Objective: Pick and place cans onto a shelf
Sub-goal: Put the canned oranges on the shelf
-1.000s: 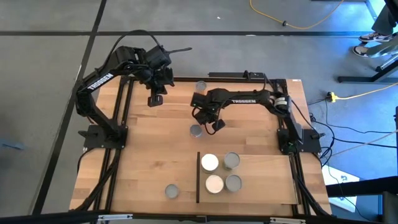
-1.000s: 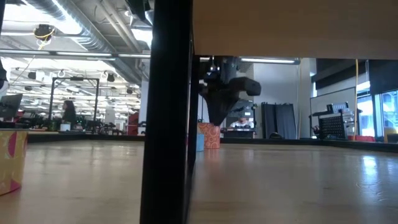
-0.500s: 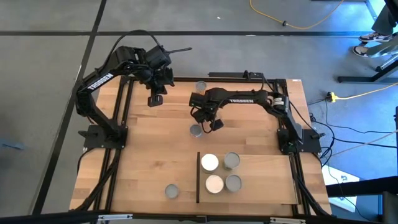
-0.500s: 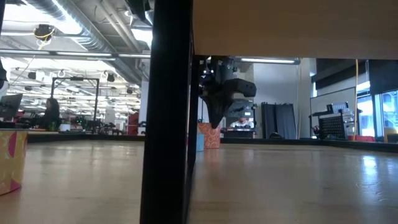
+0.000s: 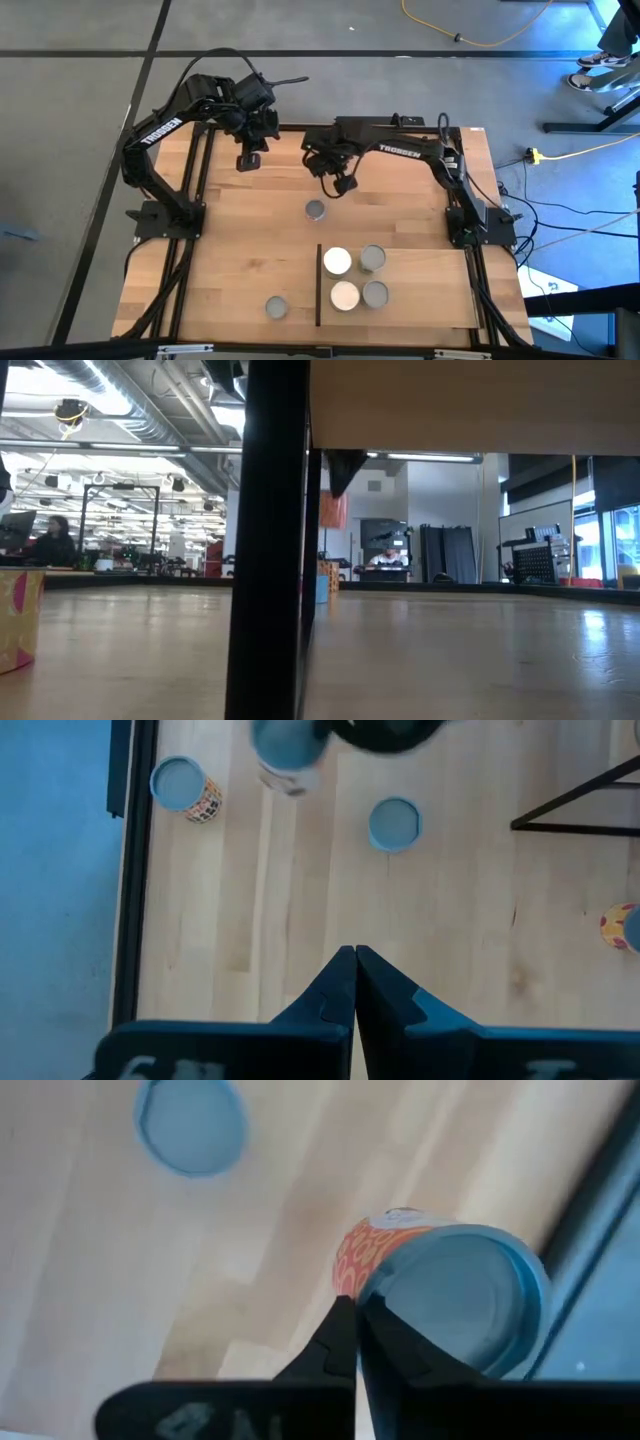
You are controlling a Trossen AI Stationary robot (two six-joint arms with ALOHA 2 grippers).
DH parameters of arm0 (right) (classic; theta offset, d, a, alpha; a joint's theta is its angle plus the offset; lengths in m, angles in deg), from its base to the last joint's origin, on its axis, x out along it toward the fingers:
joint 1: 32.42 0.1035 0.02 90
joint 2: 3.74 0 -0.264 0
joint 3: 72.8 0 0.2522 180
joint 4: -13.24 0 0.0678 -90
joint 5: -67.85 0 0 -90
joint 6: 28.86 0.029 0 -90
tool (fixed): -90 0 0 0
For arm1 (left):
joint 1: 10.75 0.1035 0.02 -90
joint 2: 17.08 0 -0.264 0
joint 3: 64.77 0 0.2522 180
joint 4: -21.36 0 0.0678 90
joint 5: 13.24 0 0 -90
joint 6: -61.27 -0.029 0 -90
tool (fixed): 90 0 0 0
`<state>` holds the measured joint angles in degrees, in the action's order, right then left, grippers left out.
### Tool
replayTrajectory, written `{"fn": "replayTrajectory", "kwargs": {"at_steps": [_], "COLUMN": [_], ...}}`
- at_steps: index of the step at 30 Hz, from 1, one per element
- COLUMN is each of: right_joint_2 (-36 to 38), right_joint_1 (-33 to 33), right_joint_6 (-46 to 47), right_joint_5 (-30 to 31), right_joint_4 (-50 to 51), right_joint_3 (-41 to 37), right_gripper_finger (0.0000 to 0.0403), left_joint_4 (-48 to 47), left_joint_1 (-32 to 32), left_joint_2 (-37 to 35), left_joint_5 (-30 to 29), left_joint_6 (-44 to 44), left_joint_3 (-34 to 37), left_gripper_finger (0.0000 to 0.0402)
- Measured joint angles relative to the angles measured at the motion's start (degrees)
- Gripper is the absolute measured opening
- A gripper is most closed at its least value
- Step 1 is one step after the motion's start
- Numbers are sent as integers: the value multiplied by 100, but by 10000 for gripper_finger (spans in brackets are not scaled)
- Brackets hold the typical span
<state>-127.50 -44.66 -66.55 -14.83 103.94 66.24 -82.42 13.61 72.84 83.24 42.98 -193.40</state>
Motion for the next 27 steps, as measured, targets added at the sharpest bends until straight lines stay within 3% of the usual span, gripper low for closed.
{"fn": "replayTrajectory", "kwargs": {"at_steps": [6, 17, 27], "right_joint_2": [44, 889, 1983], "right_joint_1": [99, 487, 1021], "right_joint_6": [371, 1569, 3415], "right_joint_5": [66, 76, 358], "right_joint_4": [942, 1314, 1299], "right_joint_3": [983, 782, 678], "right_gripper_finger": [4, 3, 3], "left_joint_4": [0, 0, 1], "left_joint_1": [0, 0, 0], "left_joint_2": [-34, -34, -34], "left_joint_5": [0, 11, 15], "left_joint_6": [-179, -482, -631], "left_joint_3": [-4, -4, -4], "left_gripper_finger": [0, 0, 0]}}
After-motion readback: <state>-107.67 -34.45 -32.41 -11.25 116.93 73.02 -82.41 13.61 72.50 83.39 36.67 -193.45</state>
